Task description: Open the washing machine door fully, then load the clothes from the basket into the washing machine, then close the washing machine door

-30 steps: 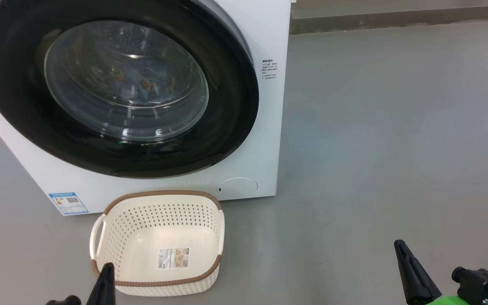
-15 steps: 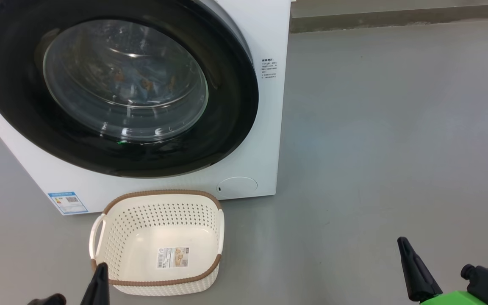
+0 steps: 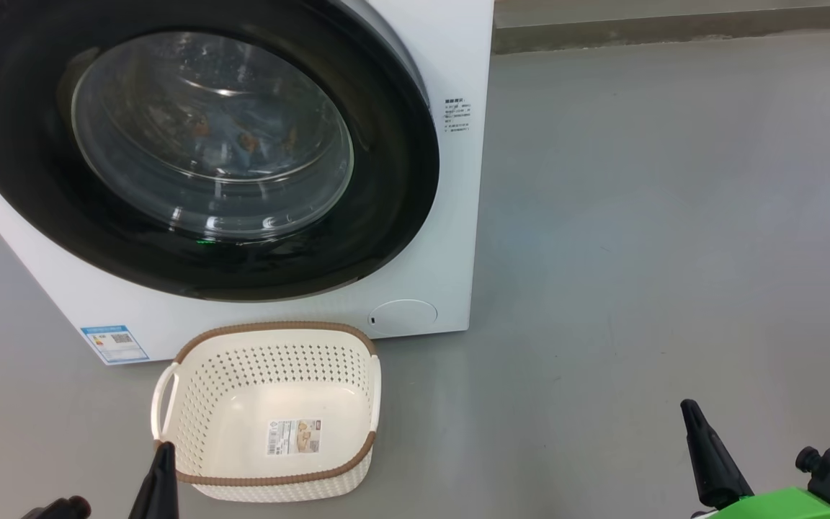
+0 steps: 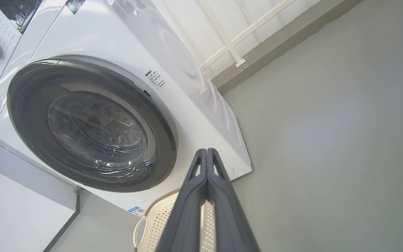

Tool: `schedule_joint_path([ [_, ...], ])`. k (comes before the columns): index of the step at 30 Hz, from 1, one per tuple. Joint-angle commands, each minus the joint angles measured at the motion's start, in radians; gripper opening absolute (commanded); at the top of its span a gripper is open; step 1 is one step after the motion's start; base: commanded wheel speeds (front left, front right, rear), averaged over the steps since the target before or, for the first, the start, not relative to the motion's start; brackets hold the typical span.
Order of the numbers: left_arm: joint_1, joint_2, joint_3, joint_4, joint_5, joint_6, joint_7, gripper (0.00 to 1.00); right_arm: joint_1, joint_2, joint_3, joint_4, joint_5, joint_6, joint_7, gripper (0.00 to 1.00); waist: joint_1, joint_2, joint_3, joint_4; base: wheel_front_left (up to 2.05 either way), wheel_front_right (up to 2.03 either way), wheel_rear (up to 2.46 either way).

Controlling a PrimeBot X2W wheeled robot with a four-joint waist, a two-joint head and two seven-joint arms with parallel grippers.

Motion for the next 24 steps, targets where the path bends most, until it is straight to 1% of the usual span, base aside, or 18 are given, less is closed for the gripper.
schedule_joint_path([
  [1,-0.047,0.006,0.026,-0.013,-0.037,-0.012,0.007,0.00,-0.051,-0.013,0.005,-0.019,0.043,0.001,0.008,0.00,0.0000,-0.0001,0.000,0.000,0.00,0.00,0.00],
  [2,-0.047,0.006,0.026,-0.013,-0.037,-0.012,0.007,0.00,-0.051,-0.013,0.005,-0.019,0.043,0.001,0.008,0.00,0.0000,-0.0001,0.000,0.000,0.00,0.00,0.00],
  [24,-0.085,-0.009,0.076,0.020,-0.296,-0.047,0.057,0.00,-0.091,-0.019,-0.004,0.026,0.298,0.001,0.048,0.00,0.0000,-0.0001,0.006,-0.002,0.00,0.00,0.00],
])
